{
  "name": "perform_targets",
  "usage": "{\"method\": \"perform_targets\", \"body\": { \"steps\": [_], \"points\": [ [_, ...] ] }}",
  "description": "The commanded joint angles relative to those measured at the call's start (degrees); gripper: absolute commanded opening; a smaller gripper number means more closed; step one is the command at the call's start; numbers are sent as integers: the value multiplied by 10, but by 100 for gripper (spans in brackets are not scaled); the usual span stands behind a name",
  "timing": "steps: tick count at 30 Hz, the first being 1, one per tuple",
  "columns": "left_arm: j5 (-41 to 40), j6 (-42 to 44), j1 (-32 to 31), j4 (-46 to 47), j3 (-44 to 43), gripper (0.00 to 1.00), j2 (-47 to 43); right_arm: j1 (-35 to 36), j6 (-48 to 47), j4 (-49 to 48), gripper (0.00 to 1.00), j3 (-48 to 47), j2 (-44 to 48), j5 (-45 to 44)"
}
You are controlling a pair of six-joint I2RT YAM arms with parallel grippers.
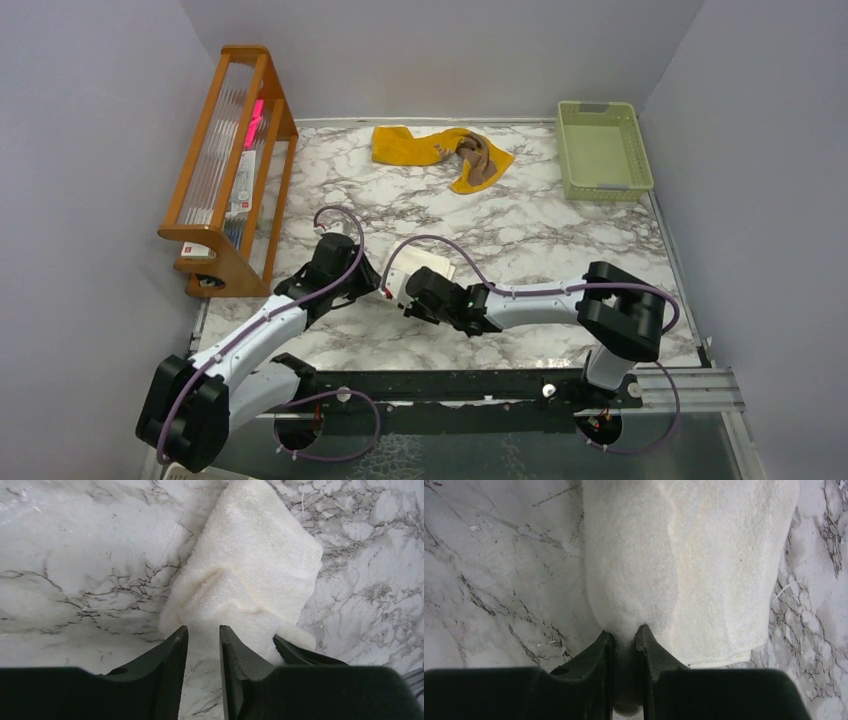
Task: Roll the towels
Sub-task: Roll the towel at the center of the board.
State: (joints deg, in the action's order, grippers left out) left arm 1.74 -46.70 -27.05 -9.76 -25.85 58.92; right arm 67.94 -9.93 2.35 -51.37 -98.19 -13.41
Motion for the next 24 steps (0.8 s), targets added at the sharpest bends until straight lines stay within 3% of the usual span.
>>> {"method": "perform_targets", "body": {
  "steps": [1,6,12,18,24],
  "points": [
    [-43,53,5,-101,-64,34,-23,2,-13,18,4,13,6,91],
    [5,138,8,-34,-113,35,31,1,-51,-10,1,33,56,197],
    [103,108,10,50,-135,35,91,1,-76,-15,1,54,86,217],
    [261,83,10,109,-104,14,149,-5,-89,-13,1,66,94,211],
    [319,86,9,86,-60,6,143,-13,-91,-25,1,68,94,221]
  ]
}}
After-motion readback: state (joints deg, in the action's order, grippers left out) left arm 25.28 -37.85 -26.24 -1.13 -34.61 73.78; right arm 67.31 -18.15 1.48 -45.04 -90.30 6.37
